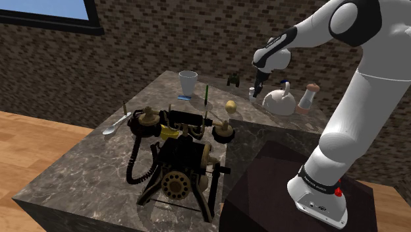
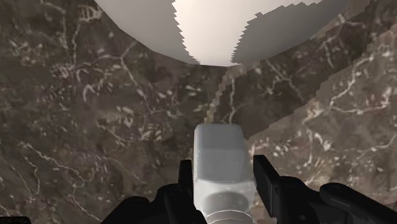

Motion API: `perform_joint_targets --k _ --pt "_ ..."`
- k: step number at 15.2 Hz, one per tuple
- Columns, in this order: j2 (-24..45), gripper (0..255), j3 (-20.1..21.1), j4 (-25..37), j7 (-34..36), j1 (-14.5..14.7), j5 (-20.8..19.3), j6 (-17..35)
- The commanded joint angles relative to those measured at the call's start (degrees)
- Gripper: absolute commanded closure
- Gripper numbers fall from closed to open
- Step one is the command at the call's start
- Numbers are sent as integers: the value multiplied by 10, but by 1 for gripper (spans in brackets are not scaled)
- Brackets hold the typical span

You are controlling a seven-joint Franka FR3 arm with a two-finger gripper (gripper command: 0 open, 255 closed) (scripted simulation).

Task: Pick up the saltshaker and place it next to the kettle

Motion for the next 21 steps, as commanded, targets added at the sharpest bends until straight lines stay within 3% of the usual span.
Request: perform_joint_targets --k 1,3,4,9,13,21 --pt "0 255 0 0 0 0 0 0" --pt "0 255 0 0 0 0 0 0" --pt "0 0 0 0 0 0 0 0" --pt "0 0 0 0 0 0 0 0" --pt "-56 0 -5 16 28 4 -41 -64" --pt "-56 0 -5 16 28 4 -41 -64"
